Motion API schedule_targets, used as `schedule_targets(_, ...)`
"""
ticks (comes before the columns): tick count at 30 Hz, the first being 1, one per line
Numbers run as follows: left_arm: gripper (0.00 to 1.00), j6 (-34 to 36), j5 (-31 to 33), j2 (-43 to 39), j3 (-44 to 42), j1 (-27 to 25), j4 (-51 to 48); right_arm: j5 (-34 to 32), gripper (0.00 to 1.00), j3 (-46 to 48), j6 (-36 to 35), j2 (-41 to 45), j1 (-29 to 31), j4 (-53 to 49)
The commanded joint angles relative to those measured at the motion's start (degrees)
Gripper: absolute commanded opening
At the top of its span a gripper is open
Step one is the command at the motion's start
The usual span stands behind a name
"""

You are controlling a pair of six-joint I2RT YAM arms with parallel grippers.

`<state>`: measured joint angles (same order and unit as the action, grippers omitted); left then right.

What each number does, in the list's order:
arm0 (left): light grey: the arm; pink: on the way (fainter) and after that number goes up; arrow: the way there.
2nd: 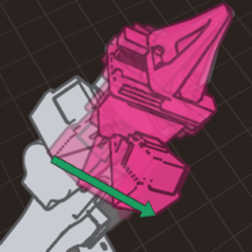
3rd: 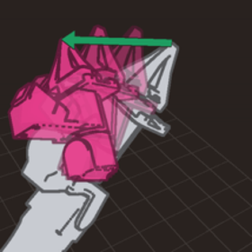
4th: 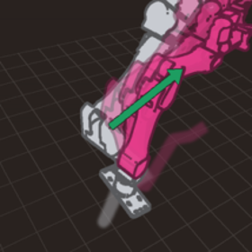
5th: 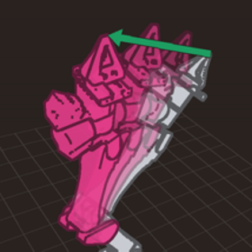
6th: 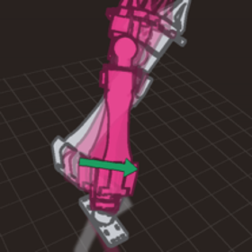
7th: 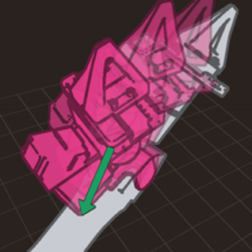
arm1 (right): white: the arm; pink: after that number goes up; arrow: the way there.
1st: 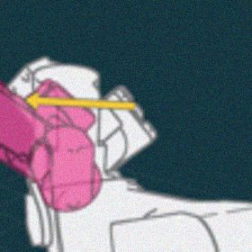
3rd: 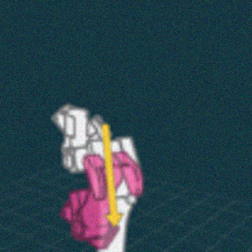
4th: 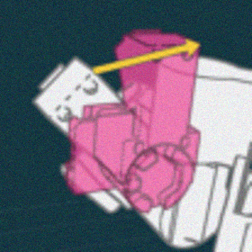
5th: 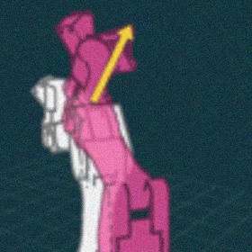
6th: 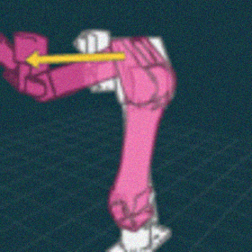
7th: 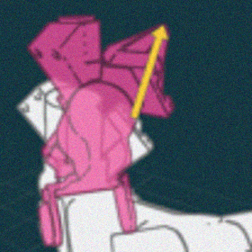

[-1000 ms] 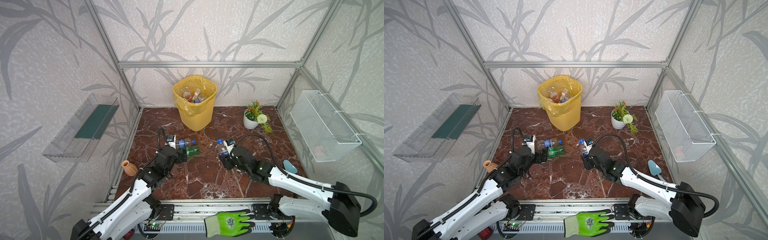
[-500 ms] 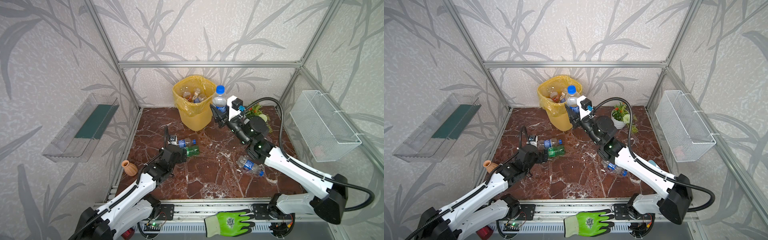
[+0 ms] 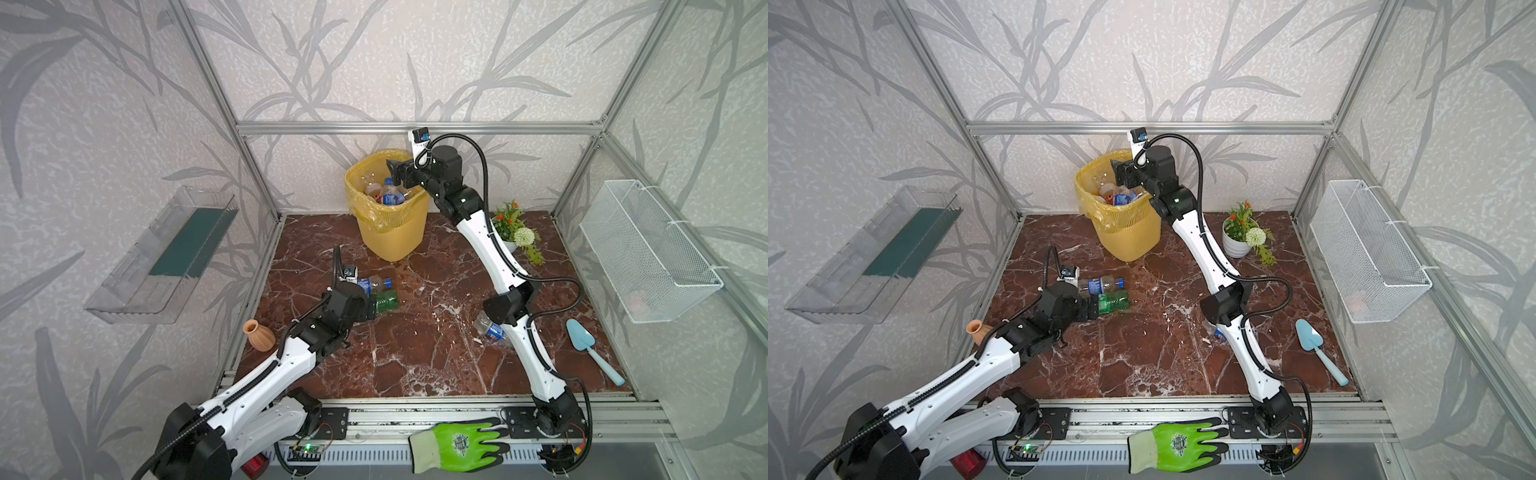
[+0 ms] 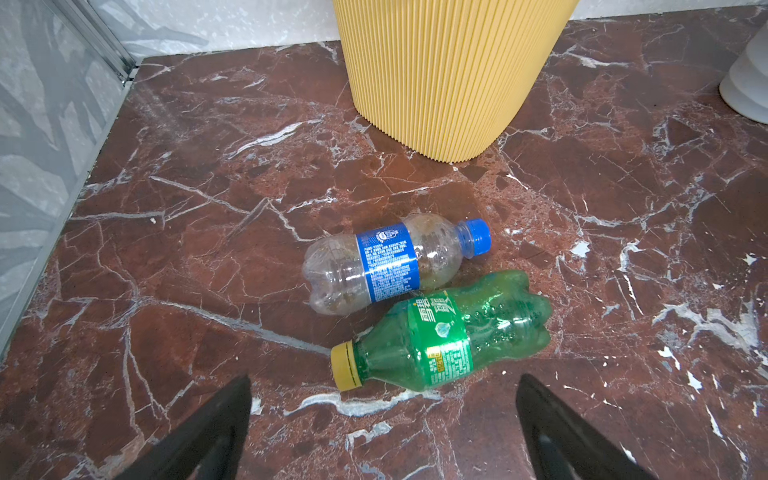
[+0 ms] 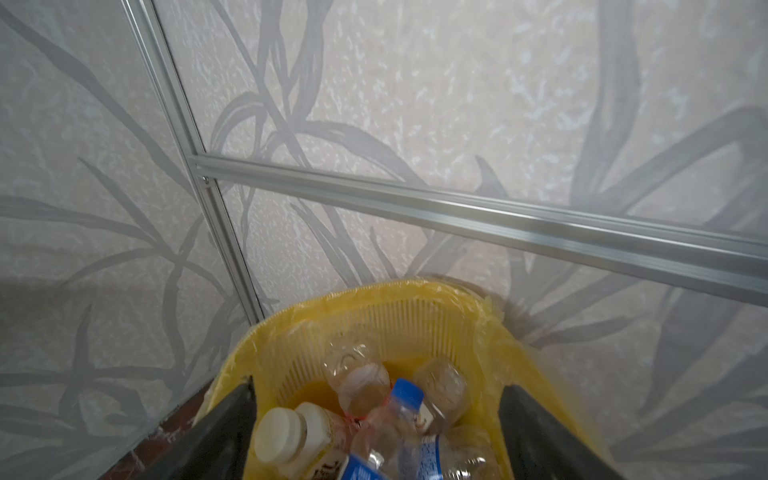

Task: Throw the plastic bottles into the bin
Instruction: 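Carry the Pepsi bottle over the bin and release it with the right gripper, then lower the right gripper onto the second blue-labelled bottle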

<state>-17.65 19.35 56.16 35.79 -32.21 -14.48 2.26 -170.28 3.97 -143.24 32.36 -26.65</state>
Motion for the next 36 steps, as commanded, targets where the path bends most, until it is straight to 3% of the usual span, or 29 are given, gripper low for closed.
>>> schedule_targets(1, 0.99, -1.22, -0.7, -1.93, 0.25, 0.12, -0.22, -2.44, 0.95, 4.45, -3.31, 12.88, 2.02, -7.35)
schedule_targets(4, 0.99, -1.29, -1.06, -2.95, -0.61, 0.11, 0.72, -5.04, 0.96, 30.48, -6.65, 28.1, 4.12, 4.9)
schedule_targets(6, 0.99, -1.4, -1.16, -3.57, -1.18, 0.12, 1.33, -4.75, 0.97, 58.03, -7.53, 41.13, 4.7, 28.16)
schedule_targets(8, 0.99, -1.51, -1.7, -4.06, -1.8, 0.1, 2.12, -6.7, 0.97, 74.74, -5.75, 50.48, 4.56, 39.16)
schedule_targets(13, 0.99, -1.6, -2.34, -5.15, -3.74, -0.19, 4.72, -20.33, 0.98, 108.37, -1.65, 70.35, 4.69, 44.09)
schedule_targets(17, 0.99, -0.92, -3.58, -5.58, -4.5, -0.3, 6.12, -29.3, 0.99, 127.21, 10.05, 86.5, 4.64, 31.84)
schedule_targets(21, 0.99, 0.14, -4.74, -5.37, -4.46, -0.32, 7.13, -32.46, 0.98, 133.85, 18.21, 94.92, 4.69, 13.28)
schedule_targets(24, 0.99, 0.29, -5.56, -4.53, -4.06, -0.35, 7.09, -32.63, 0.98, 137.26, 22.94, 97.44, 4.74, 5.13)
schedule_targets(31, 0.99, -0.19, -7.31, -3.27, -3.9, -0.32, 7.41, -30.97, 0.99, 141.9, 25.46, 96.43, 4.5, 4.87)
schedule_targets(36, 0.99, -0.02, -7.41, -3.64, -3.71, -0.39, 6.59, -22.93, 0.99, 141.88, 23.45, 89.72, 1.44, 7.93)
